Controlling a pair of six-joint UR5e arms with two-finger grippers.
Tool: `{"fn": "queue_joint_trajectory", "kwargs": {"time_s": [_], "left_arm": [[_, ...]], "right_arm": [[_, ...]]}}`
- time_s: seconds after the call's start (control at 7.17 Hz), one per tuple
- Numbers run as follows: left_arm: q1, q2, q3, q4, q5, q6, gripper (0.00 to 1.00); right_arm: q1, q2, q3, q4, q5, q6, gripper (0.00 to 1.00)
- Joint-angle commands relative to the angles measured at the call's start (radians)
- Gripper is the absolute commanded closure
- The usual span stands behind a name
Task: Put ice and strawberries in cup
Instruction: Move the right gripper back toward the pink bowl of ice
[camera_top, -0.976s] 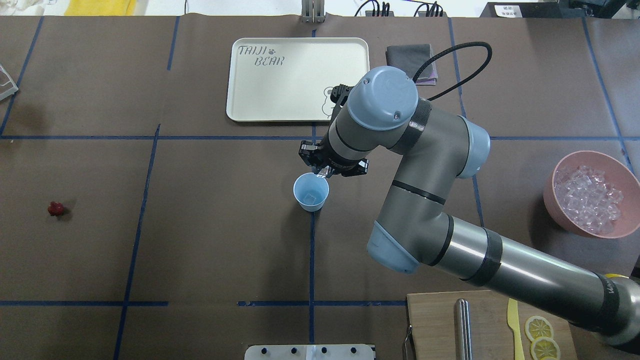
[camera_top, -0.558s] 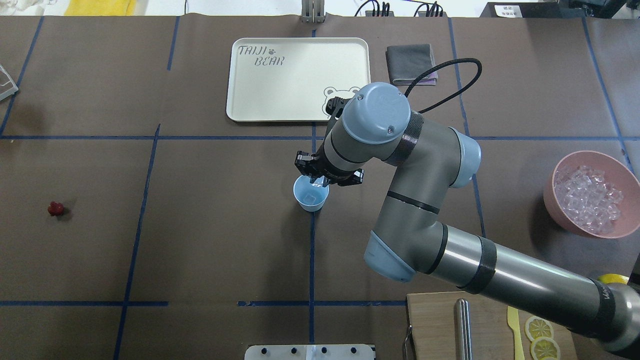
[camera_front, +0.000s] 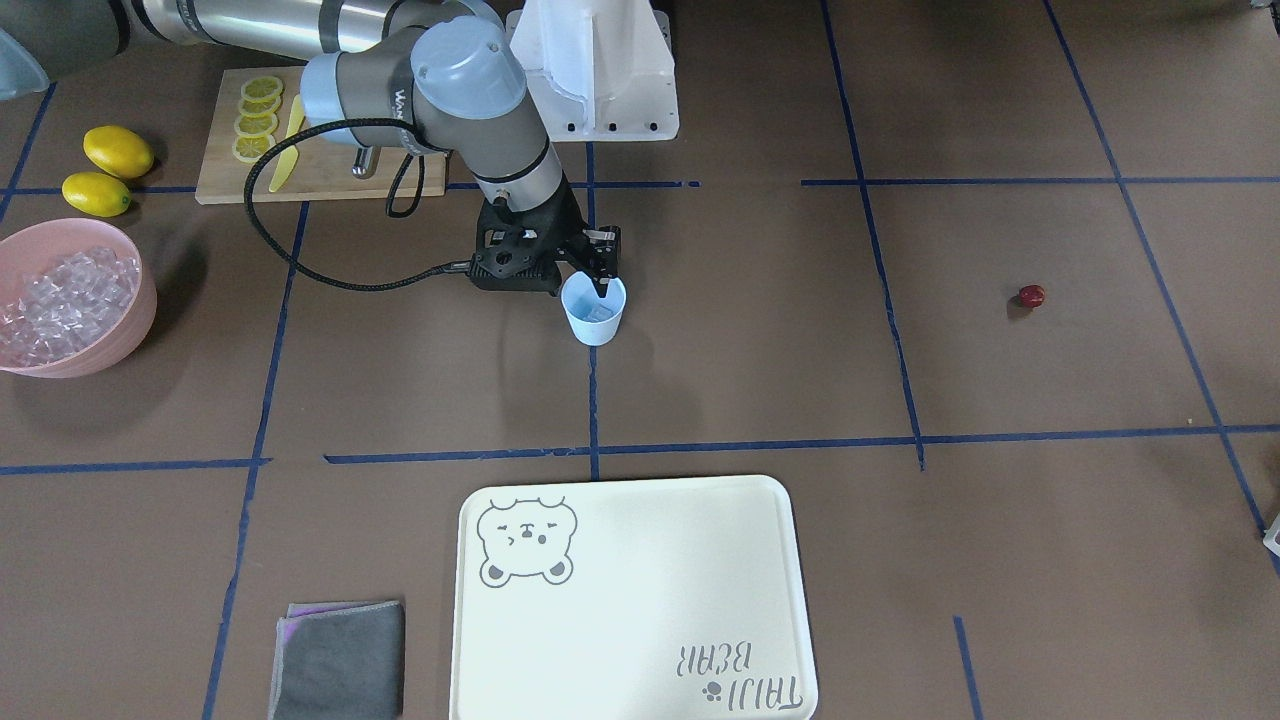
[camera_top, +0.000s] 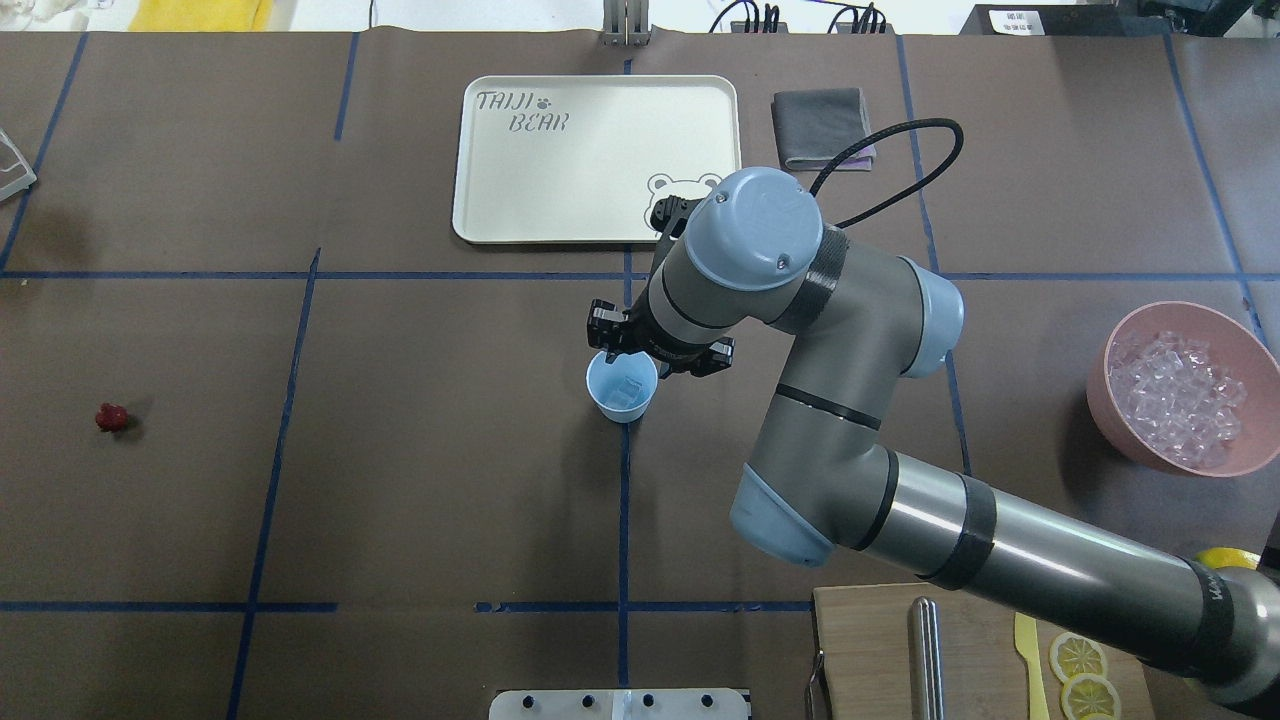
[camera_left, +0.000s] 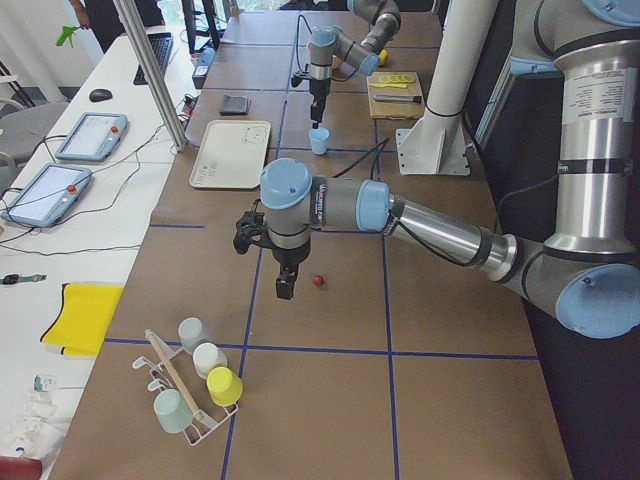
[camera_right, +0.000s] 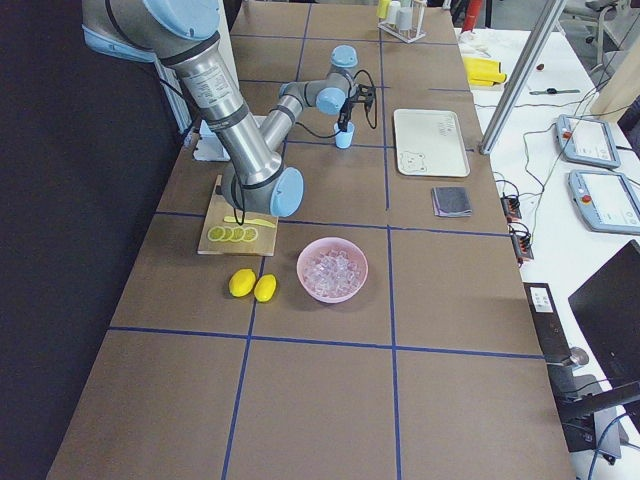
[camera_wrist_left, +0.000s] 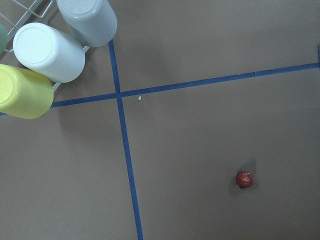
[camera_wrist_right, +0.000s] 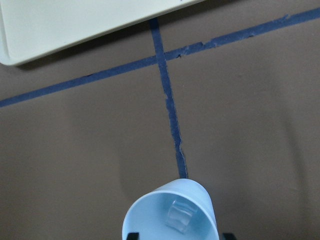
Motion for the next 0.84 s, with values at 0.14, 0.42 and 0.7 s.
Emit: {"fn": "queue_joint_trajectory", "kwargs": {"time_s": [0.14,0.42,0.7], "left_arm": [[0.0,0.0,0.001,-0.001,0.001,0.002,0.0],[0.0,0.0,0.002,-0.001,0.001,0.002,0.0],[0.0,0.0,-0.002,-0.001,0.001,0.0,0.0]], "right_arm": [[0.219,-0.274,0.301,-0.013,0.204,-0.127,0.37],[0.451,-0.492,0.354,-0.013,0.386,-0.386,0.34],[0.563,-0.742,0.368,-0.004,0.376,-0.746,0.31]]}}
